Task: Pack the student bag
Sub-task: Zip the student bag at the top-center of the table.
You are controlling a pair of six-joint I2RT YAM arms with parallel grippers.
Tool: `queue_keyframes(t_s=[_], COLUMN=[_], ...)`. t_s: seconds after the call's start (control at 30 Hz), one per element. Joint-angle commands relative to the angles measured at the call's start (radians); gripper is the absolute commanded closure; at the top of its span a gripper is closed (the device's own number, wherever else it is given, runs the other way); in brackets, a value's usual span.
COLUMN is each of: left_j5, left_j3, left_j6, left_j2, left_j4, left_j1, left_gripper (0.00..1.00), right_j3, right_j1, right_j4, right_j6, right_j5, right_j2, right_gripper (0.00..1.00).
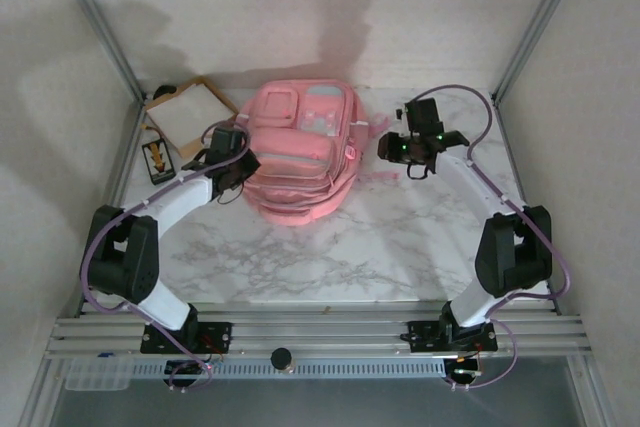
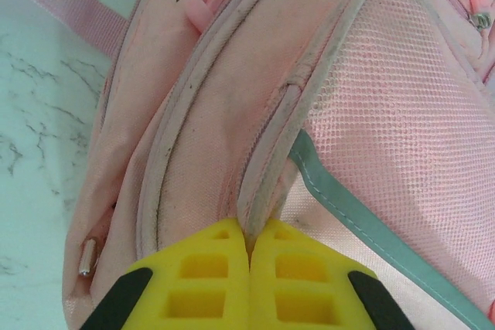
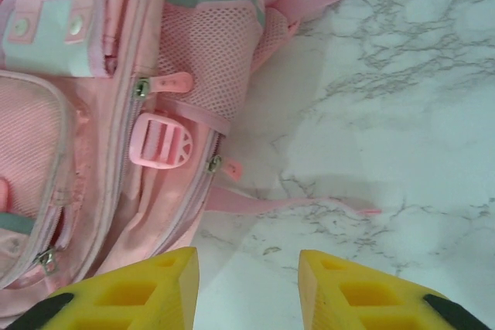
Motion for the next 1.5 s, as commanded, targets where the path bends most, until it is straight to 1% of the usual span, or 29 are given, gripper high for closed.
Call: queue_keyframes(t_s=[0.0,0.07,0.1,0.13,0.17,0.3,0.43,0.47,0.53,0.6,0.8,0.87,0.97,1.13,1.23,1.3,1.4,1.47], left_j5=[-0.043,-0.035,-0.035,-0.038,-0.042,-0.028,-0.016,-0.014,-0.011,-0.008,-0.005,-0.003,0.000,0.000,0.003,0.009,0.003,-0.003], left_j3=[0.028,0.028,0.031,0.038,0.047,0.080,0.087,0.088,0.088,0.086,0.083,0.082,0.079,0.078,0.076,0.073,0.071,0.070], left_j6=[0.031,0.026,0.024,0.022,0.021,0.019,0.023,0.023,0.024,0.024,0.024,0.023,0.020,0.020,0.020,0.019,0.020,0.020], left_j2=[0.006,0.006,0.006,0.006,0.009,0.018,0.019,0.018,0.017,0.017,0.016,0.015,0.011,0.004,0.005,0.004,0.000,-0.002], left_j4=[-0.036,-0.029,-0.030,-0.036,-0.043,-0.059,-0.059,-0.058,-0.057,-0.054,-0.050,-0.052,-0.048,-0.046,-0.044,-0.041,-0.043,-0.043], left_j1=[0.017,0.017,0.017,0.018,0.022,0.040,0.051,0.053,0.054,0.057,0.063,0.067,0.070,0.073,0.073,0.073,0.073,0.076], left_gripper=[1.00,1.00,1.00,1.00,1.00,1.00,1.00,1.00,1.00,1.00,1.00,1.00,1.00,1.00,1.00,1.00,1.00,1.00], right_j3=[-0.044,-0.058,-0.067,-0.085,-0.089,-0.078,-0.063,-0.056,-0.038,-0.017,0.018,0.012,-0.016,-0.071,-0.068,-0.066,-0.072,-0.053], right_j1=[0.055,0.107,0.127,0.140,0.149,0.195,0.220,0.225,0.240,0.248,0.256,0.270,0.293,0.296,0.298,0.303,0.312,0.325], right_j4=[0.055,0.090,0.120,0.154,0.173,0.213,0.235,0.236,0.235,0.238,0.218,0.215,0.223,0.235,0.217,0.203,0.224,0.214], right_j6=[-0.019,-0.068,-0.114,-0.143,-0.155,-0.269,-0.317,-0.333,-0.359,-0.372,-0.400,-0.405,-0.396,-0.364,-0.356,-0.350,-0.298,-0.277], right_j5=[-0.042,-0.072,-0.118,-0.137,-0.132,-0.241,-0.227,-0.231,-0.218,-0.198,-0.213,-0.211,-0.166,-0.140,-0.134,-0.144,-0.154,-0.157], right_j2=[-0.007,0.012,0.024,0.034,0.049,0.111,0.166,0.182,0.203,0.223,0.273,0.255,0.201,0.134,0.139,0.134,0.123,0.148], right_gripper=[0.59,0.56,0.54,0.53,0.54,0.55,0.58,0.60,0.66,0.67,0.73,0.71,0.69,0.67,0.66,0.64,0.60,0.60])
